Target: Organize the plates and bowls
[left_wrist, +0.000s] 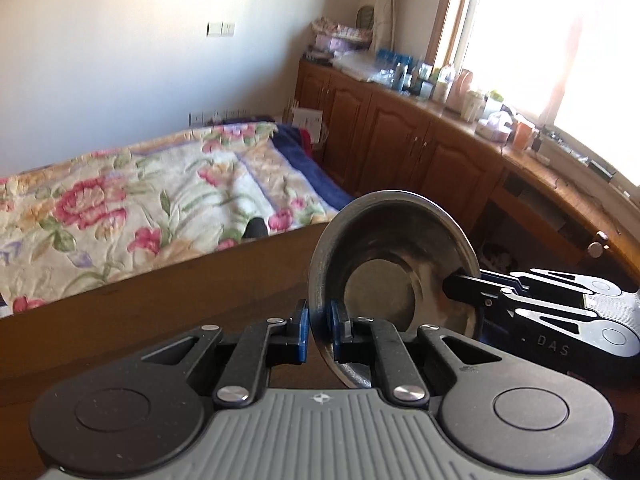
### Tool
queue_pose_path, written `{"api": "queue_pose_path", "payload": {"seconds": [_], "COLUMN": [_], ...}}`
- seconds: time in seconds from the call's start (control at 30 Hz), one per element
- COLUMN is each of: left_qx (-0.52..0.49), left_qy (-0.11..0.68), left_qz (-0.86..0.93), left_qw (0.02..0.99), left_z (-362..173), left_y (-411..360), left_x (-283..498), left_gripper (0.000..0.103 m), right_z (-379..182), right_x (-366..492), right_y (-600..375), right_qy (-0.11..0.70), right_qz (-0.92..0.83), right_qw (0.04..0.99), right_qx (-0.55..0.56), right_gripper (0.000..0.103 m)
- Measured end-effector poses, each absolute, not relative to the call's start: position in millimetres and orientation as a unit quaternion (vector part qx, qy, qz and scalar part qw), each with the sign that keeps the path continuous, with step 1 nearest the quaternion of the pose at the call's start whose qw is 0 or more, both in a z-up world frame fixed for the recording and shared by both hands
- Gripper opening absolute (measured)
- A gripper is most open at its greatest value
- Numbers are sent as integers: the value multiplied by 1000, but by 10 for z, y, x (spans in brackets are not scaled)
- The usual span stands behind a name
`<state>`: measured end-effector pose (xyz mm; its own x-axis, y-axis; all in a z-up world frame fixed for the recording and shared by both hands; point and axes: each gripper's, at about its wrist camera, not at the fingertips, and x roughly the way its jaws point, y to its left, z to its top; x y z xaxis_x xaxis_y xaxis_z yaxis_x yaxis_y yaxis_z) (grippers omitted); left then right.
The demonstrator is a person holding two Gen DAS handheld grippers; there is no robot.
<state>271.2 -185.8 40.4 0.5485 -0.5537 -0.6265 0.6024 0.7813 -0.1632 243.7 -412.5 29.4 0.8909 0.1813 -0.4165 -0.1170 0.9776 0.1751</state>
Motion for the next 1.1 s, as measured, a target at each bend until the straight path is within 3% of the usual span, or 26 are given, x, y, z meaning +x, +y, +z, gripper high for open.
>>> {"api": "queue_pose_path", "payload": {"seconds": [1.1], "left_qx": [-17], "left_qy": [225], "left_qz": [-312], "left_qw": [923], "left_z": [560], "left_y": [-941], "left_x": [1139], "left_gripper": [13], "right_z": [303], "right_x": [1275], "right_y": [-3662], "right_qy": [81], "right_qz": [103], "right_qw": [985], "right_qx": [115], "right_gripper": [13]}}
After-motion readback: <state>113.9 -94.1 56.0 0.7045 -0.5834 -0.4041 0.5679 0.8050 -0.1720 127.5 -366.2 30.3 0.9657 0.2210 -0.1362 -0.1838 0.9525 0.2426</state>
